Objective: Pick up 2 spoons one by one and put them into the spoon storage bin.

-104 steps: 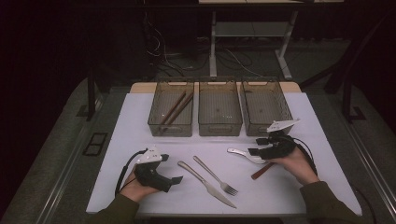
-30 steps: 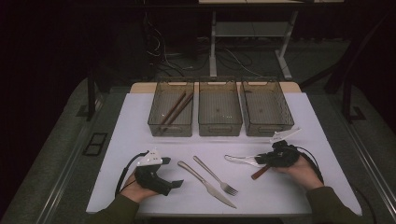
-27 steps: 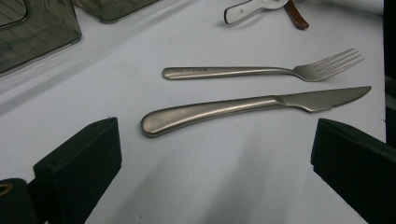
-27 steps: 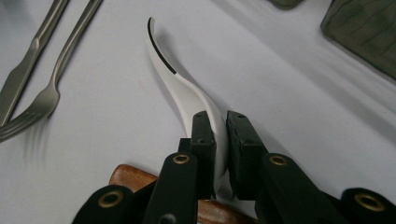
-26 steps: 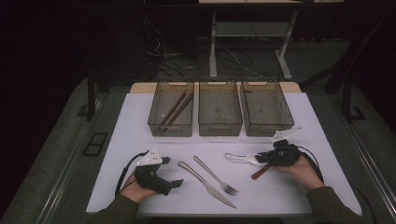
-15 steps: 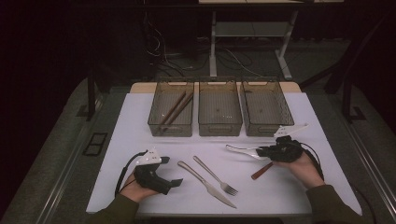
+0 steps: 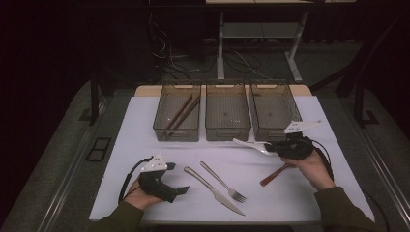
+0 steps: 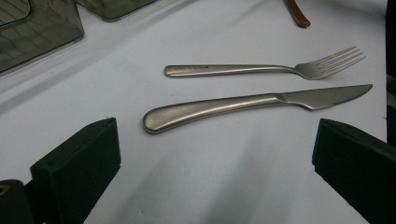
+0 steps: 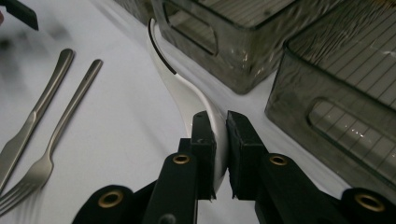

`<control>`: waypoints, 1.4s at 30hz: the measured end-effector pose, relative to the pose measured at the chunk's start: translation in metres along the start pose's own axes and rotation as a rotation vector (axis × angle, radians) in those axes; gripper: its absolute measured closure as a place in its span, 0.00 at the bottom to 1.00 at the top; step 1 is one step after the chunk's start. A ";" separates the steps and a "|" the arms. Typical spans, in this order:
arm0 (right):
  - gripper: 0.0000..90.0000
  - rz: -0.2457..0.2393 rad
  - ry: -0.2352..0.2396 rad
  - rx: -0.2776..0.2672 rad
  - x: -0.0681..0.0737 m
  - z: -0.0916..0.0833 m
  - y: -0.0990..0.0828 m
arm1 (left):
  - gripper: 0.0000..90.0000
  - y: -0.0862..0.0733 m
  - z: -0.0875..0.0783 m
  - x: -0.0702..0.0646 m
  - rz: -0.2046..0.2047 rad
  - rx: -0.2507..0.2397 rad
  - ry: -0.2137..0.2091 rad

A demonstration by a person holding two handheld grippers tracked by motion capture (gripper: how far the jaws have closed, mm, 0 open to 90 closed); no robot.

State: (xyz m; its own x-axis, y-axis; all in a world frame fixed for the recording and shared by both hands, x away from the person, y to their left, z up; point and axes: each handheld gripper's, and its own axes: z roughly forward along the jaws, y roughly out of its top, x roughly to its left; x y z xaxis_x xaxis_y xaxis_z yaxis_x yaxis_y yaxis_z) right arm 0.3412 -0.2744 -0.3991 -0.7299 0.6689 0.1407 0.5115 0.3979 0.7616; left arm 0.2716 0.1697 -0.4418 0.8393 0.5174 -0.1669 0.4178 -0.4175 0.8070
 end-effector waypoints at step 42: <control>0.90 -0.023 -0.036 -0.091 -0.007 0.033 0.073 | 0.00 -0.001 0.001 -0.001 0.008 0.016 0.004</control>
State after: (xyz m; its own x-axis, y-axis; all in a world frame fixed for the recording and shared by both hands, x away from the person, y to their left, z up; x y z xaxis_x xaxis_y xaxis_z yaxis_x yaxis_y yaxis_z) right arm 0.3984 -0.2292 -0.3651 -0.7237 0.6827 0.1009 0.4503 0.3563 0.8187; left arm 0.2709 0.1691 -0.4430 0.8412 0.5170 -0.1584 0.4168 -0.4334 0.7990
